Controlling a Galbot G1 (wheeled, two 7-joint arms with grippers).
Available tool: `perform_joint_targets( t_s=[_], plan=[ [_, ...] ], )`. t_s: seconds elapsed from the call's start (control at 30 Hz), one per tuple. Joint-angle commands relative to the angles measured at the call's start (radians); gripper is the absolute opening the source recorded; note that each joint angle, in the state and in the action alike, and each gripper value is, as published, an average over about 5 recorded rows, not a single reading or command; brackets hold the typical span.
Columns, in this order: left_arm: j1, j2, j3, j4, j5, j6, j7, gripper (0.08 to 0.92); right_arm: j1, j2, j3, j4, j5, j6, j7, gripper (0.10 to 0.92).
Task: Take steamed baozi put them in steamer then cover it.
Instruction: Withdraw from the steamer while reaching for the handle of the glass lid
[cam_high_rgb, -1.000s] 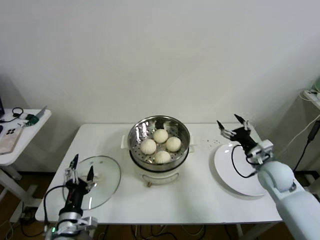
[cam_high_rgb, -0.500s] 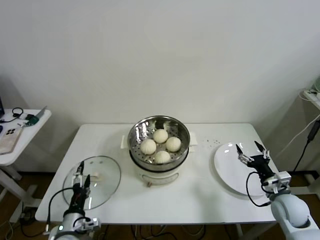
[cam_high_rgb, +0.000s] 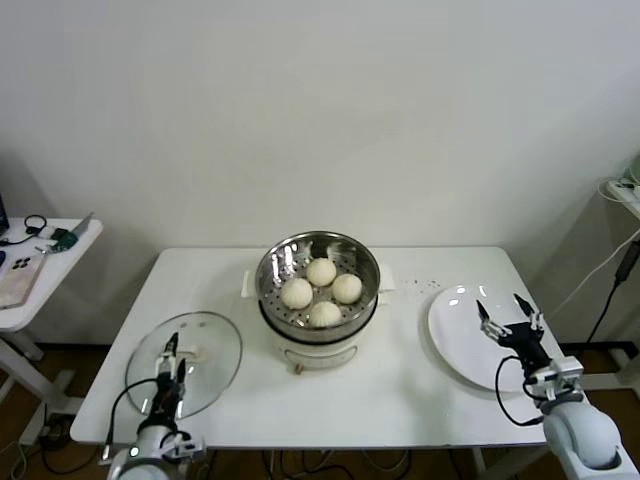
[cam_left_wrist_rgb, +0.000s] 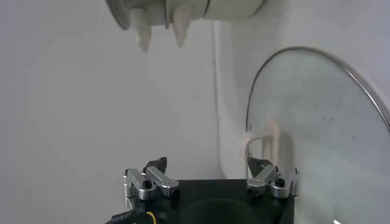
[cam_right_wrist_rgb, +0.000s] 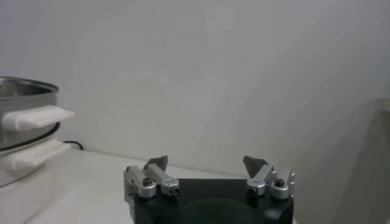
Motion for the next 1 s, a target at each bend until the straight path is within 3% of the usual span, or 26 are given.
perform_joint_targets(
  t_s=[0.03,0.4,0.83,1.0],
  plan=[
    [-0.101,0.019,0.001,0.15,0.033,-0.02,-0.03,0.823,-0.015,0.013,0.013,-0.003,-0.023,0.007,-0.002,0.823],
    [-0.193,0.006,-0.006,0.228,-0.006,-0.04,-0.043,0.823,-0.016,0.031,0.015,0.0,-0.035,0.008,-0.007,0.823],
    [-0.208,-0.003,0.005,0.246,-0.028,-0.042,-0.056,0.82,-0.015,0.05,0.016,-0.014,-0.057,0.016,-0.02,0.823],
    [-0.192,-0.004,0.003,0.24,-0.027,-0.048,-0.055,0.714,-0.004,0.055,0.012,-0.025,-0.067,0.019,-0.023,0.823]
  ],
)
